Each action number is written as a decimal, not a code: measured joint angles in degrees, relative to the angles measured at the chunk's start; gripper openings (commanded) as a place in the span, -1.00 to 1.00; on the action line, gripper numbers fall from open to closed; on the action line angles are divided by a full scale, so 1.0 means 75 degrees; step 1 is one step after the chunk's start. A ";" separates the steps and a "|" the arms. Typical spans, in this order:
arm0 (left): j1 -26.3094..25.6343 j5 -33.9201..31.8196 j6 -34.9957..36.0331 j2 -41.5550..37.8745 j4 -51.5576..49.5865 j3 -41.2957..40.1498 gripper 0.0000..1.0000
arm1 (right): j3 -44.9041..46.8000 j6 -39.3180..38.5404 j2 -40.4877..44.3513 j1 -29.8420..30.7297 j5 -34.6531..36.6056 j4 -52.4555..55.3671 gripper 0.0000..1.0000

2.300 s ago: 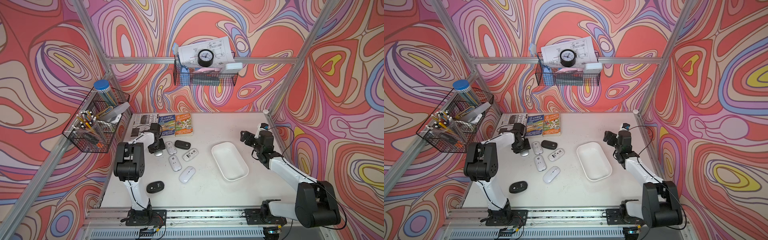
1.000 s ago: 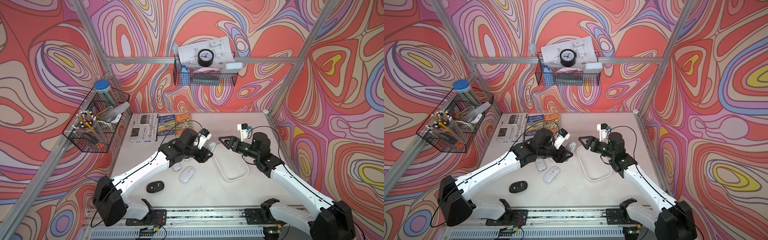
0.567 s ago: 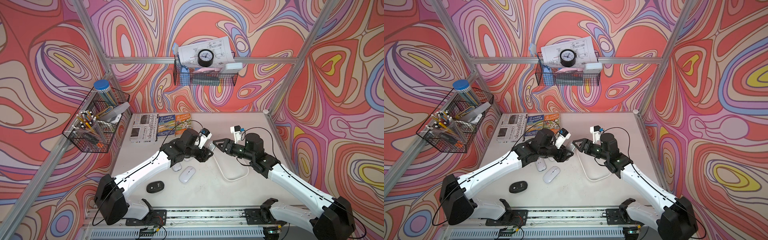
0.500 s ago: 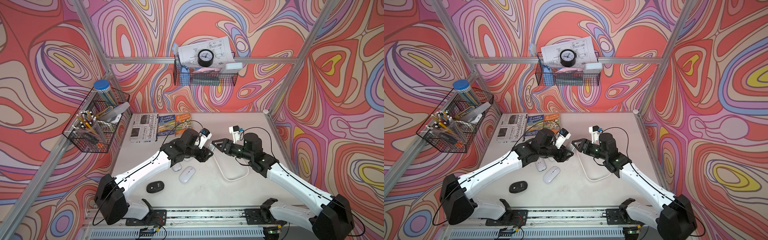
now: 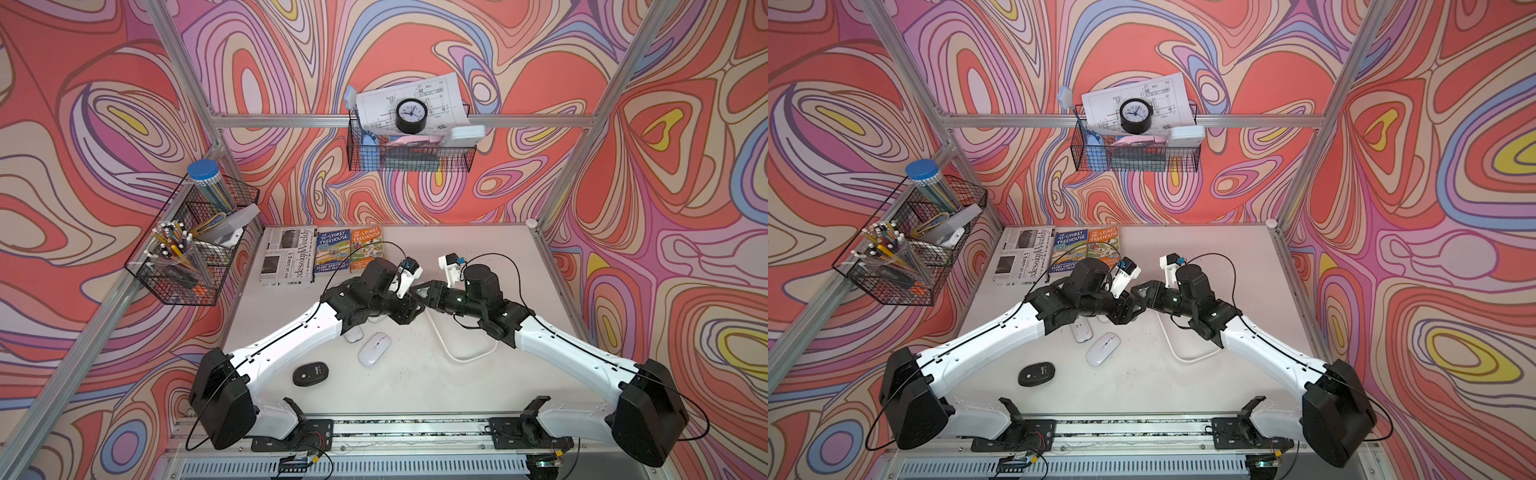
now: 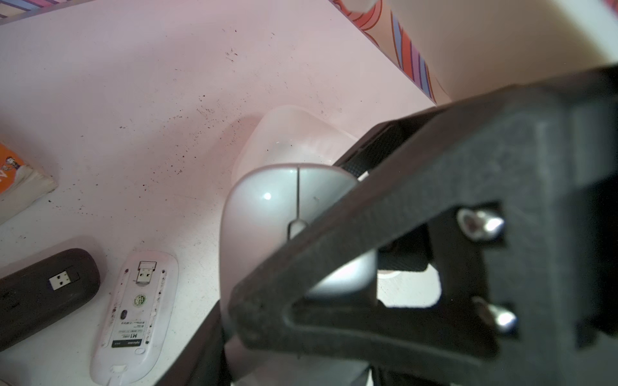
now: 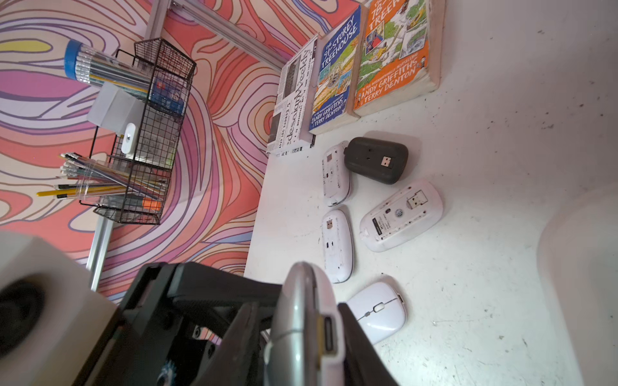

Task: Put the mouse in the storage box
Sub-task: Pick up the mouse from the center of the board.

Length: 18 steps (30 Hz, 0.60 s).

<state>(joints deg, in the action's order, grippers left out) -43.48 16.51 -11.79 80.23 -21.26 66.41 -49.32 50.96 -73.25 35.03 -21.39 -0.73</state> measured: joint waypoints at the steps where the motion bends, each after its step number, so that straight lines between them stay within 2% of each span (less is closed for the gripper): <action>1: 0.0000 -0.0026 0.0000 0.0009 0.0003 -0.0015 -0.31 | -0.0003 0.0006 -0.0026 0.0003 0.0017 0.0000 -0.49; 5: 0.0003 -0.0055 0.0000 0.0032 0.0012 -0.0026 -0.16 | -0.0020 0.0000 -0.0064 0.0006 0.0061 0.0029 -0.56; 9: 0.0003 -0.0093 0.0006 0.0032 0.0044 -0.0032 0.43 | -0.0044 -0.0114 -0.0064 0.0009 0.0114 0.0038 -0.57; 11: 0.0000 -0.0099 0.0003 0.0029 0.0058 -0.0064 0.61 | -0.0085 -0.0283 -0.0073 0.0032 0.0239 0.0070 -0.57; 15: -0.0006 -0.0242 0.0000 -0.0146 0.0061 -0.0245 0.72 | -0.0242 -0.0796 -0.0079 -0.0023 0.0705 0.0315 -0.59; 18: -0.0006 -0.0574 -0.0003 -0.0530 -0.0026 -0.0472 0.77 | -0.0224 -0.1026 -0.0076 -0.0443 0.0889 0.0443 -0.60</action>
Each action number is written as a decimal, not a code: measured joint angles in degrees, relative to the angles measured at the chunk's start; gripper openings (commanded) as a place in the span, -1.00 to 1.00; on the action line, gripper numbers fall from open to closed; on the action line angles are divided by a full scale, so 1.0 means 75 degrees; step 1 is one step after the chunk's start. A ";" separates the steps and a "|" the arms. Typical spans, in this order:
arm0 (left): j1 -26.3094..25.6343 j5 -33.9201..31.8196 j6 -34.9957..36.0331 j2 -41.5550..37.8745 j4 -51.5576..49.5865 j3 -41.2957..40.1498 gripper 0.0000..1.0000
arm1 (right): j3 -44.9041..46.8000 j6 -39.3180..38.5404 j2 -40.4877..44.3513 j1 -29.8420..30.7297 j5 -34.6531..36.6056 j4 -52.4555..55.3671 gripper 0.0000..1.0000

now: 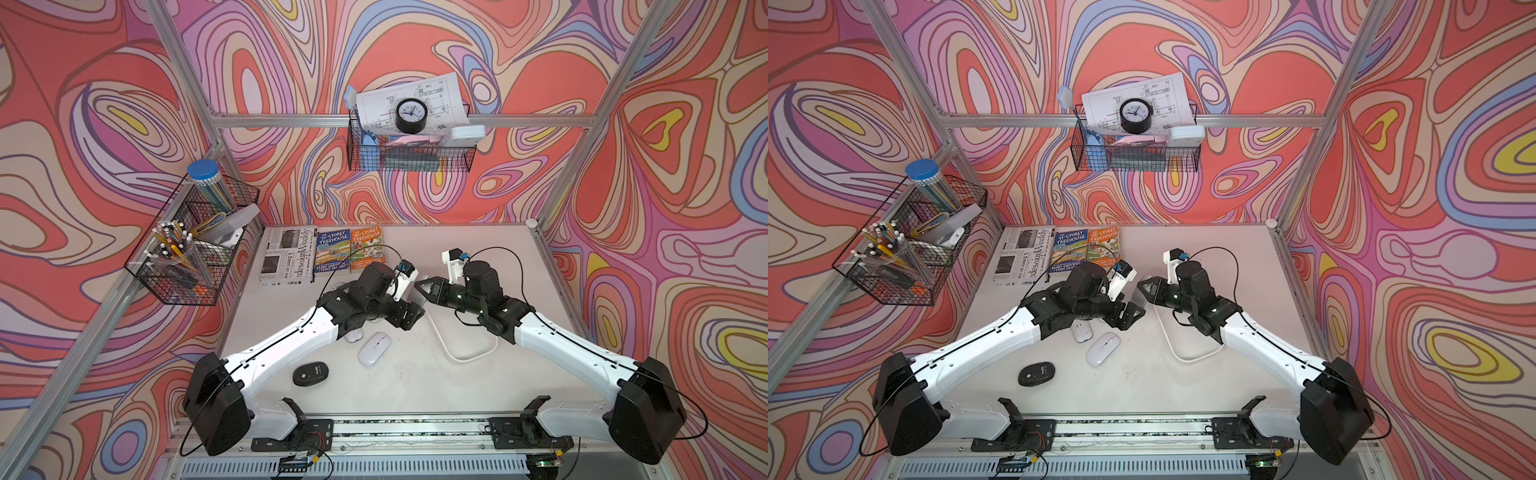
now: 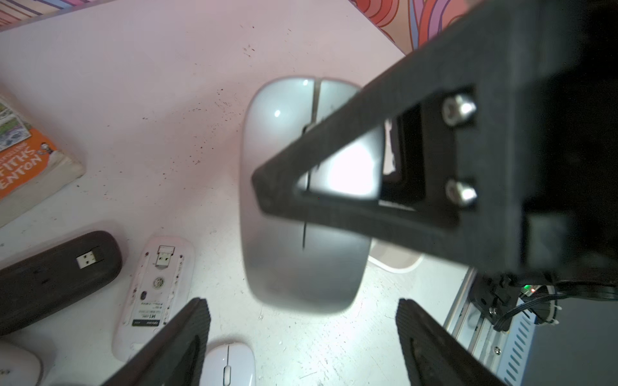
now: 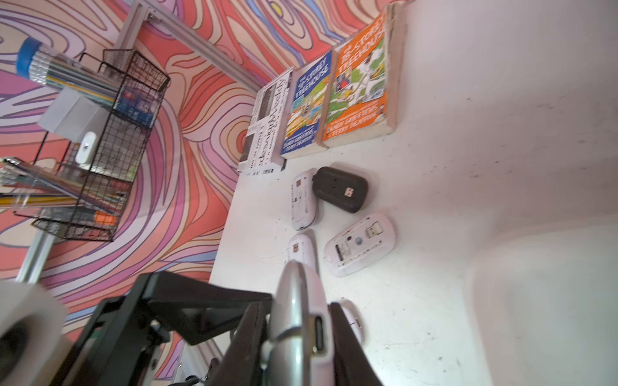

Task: Put the mouse in the storage box
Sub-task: Pick up the mouse from the center of the board, then place the mouse in the storage box.

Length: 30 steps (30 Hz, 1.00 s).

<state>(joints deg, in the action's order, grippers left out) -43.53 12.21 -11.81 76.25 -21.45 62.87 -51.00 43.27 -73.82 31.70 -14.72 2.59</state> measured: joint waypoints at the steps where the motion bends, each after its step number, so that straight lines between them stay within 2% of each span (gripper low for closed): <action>1: 0.0003 -0.0181 -0.0015 -0.0201 -0.0052 -0.0082 0.78 | 0.0052 -0.0035 0.0000 -0.0256 0.0038 0.0006 -0.60; 6: 0.0058 -0.1020 -0.0178 -0.0895 -0.0440 -0.0201 0.79 | 0.0600 -0.0122 -0.0006 -0.1250 0.0379 0.0029 -0.62; 13: 0.0224 -0.1804 -0.0574 -0.1285 -0.0842 -0.0446 0.81 | 0.1145 -0.0096 -0.0507 -0.1384 0.1043 -0.0172 -0.59; 23: 0.0367 -0.2060 -0.1008 -0.1288 -0.0930 -0.0927 0.80 | 0.1186 -0.0020 -0.1979 -0.1559 0.1883 -0.1396 -0.59; 30: 0.0539 -0.2049 -0.1183 -0.1125 -0.0883 -0.1241 0.80 | 0.0513 -0.0035 -0.3051 -0.2063 0.2043 -0.1973 -0.57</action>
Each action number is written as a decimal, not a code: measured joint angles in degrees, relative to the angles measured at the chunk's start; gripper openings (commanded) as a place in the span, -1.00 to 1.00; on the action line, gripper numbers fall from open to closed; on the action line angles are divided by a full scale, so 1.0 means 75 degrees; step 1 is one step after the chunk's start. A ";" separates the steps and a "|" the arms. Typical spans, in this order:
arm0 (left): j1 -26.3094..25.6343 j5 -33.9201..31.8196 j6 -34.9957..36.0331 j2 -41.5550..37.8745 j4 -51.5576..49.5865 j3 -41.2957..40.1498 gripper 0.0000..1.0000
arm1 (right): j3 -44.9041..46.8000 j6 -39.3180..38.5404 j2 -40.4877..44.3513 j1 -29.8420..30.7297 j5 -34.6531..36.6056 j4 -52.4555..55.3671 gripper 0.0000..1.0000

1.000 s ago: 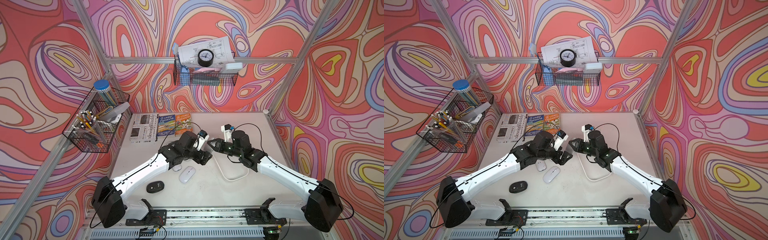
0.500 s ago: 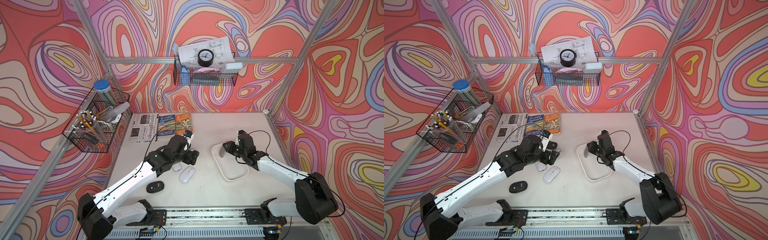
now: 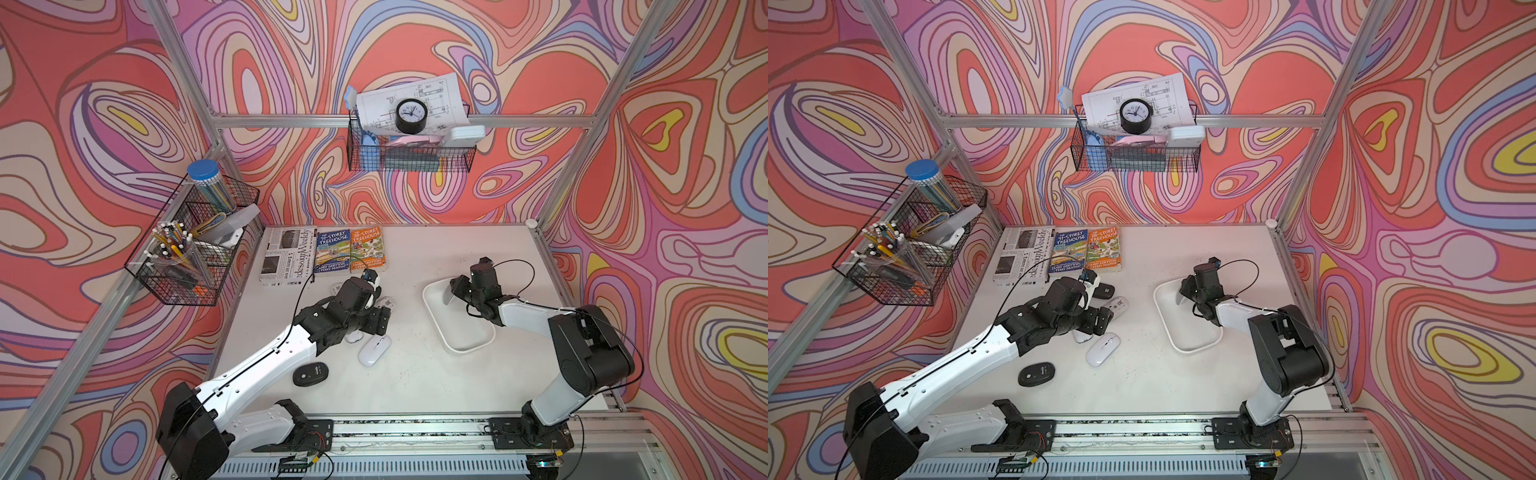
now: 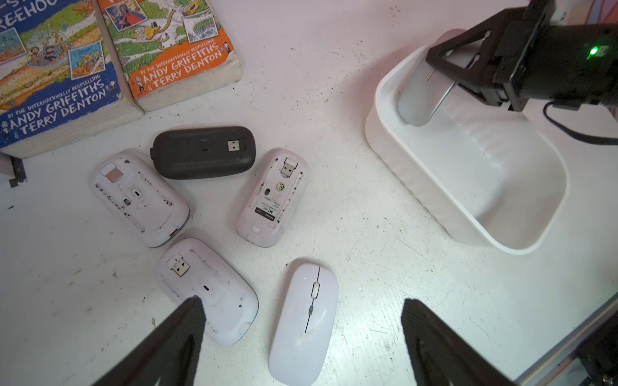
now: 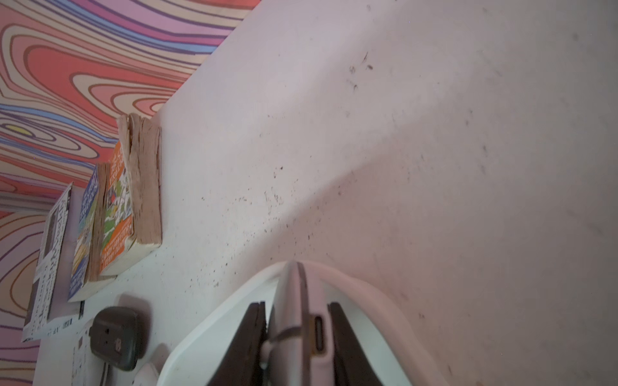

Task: Put the mouse in the storage box
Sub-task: Place the mouse in the storage box.

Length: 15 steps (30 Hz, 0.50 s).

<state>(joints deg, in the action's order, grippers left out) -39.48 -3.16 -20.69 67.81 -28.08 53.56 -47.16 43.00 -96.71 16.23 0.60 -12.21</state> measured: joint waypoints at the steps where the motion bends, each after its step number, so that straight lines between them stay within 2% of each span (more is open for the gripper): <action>1: 0.0029 0.0003 -0.0032 0.0044 0.0009 -0.0017 0.80 | -0.0137 0.0000 -0.0128 -0.0052 0.0012 -0.0032 -0.57; 8: 0.0239 0.0032 -0.0227 0.0178 0.0079 -0.0119 0.80 | -0.0959 0.0122 -0.1008 -0.0280 -0.0102 -0.0545 -0.57; 12: 0.0321 0.0035 -0.0297 0.0178 0.0119 -0.0198 0.80 | -0.0799 0.0373 -0.1052 -0.0291 -0.0289 -0.0778 -0.48; 15: 0.0367 0.0050 -0.0341 0.0181 0.0134 -0.0227 0.80 | -0.0583 0.0536 -0.1052 -0.0291 -0.0507 -0.0976 -0.34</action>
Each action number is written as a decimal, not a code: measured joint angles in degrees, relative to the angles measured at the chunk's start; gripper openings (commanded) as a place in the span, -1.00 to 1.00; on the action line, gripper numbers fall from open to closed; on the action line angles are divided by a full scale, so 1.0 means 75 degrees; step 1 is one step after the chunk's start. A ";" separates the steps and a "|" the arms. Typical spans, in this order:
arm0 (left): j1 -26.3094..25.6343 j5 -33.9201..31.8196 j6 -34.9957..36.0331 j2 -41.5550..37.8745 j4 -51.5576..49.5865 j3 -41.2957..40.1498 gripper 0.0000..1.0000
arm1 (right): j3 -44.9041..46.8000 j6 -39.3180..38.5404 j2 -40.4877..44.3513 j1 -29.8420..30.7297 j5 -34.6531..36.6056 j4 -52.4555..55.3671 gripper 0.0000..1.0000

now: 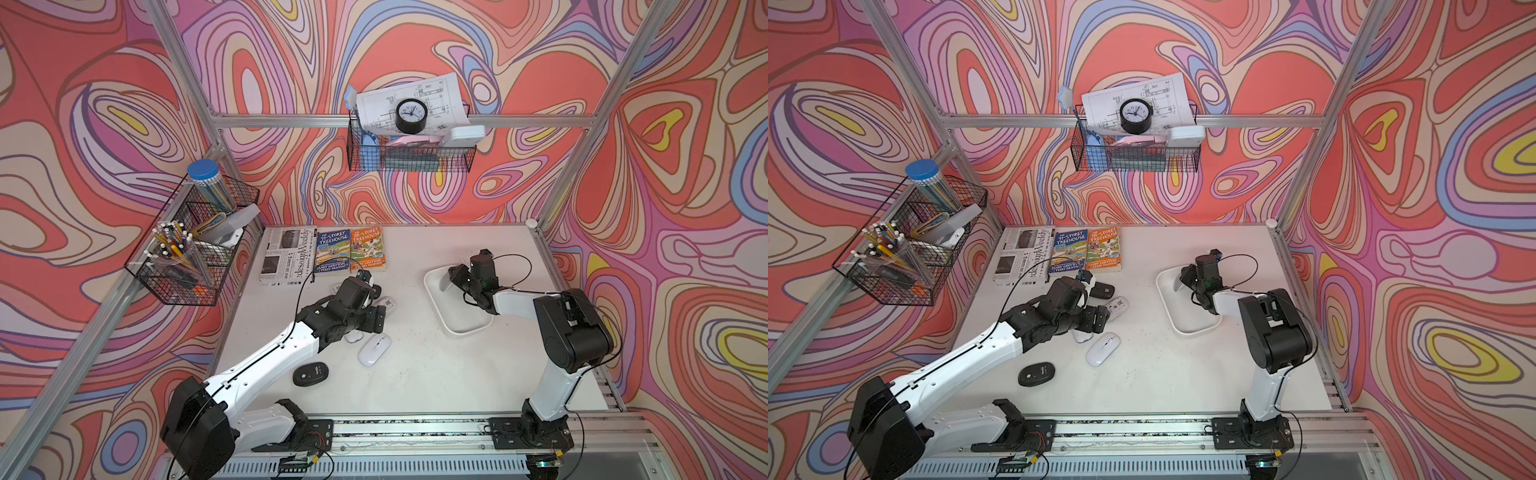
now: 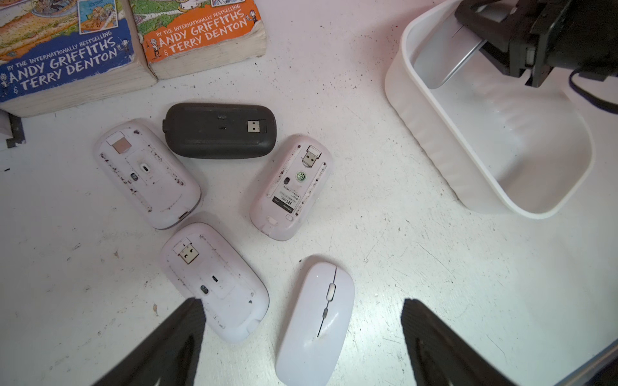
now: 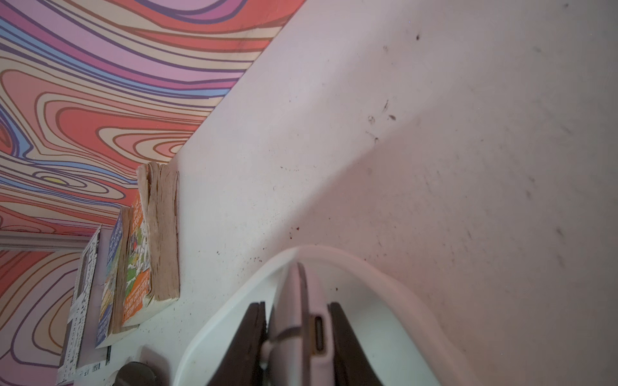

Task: Put the mouse in the storage box
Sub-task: Place the mouse in the storage box.

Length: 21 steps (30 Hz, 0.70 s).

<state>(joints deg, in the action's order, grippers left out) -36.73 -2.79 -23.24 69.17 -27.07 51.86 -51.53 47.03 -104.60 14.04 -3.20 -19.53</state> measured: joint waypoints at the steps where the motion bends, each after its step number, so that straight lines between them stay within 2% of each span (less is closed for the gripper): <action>1: 0.0017 0.0003 -0.0032 0.0003 0.0003 -0.0003 0.80 | 0.0055 0.0052 -0.0003 -0.0003 -0.0093 -0.0035 -0.29; 11: 0.0361 0.0032 -0.0373 0.0111 0.0003 -0.0099 0.81 | 0.0367 0.0210 -0.0015 -0.0006 -0.0493 -0.0189 0.31; 18: 0.0420 0.0035 -0.0487 0.0111 0.0000 -0.0125 0.81 | 0.0361 0.0082 0.0079 -0.0006 -0.0259 0.0315 0.53; 21: 0.0469 0.0029 -0.0513 0.0111 0.0000 -0.0125 0.81 | 0.0283 0.0023 0.0157 -0.0003 -0.0082 0.0679 0.80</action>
<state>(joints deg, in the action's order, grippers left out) -33.21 -2.57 -27.09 70.00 -27.07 50.92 -49.41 47.20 -103.42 14.02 -3.81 -14.44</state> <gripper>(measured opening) 0.903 0.822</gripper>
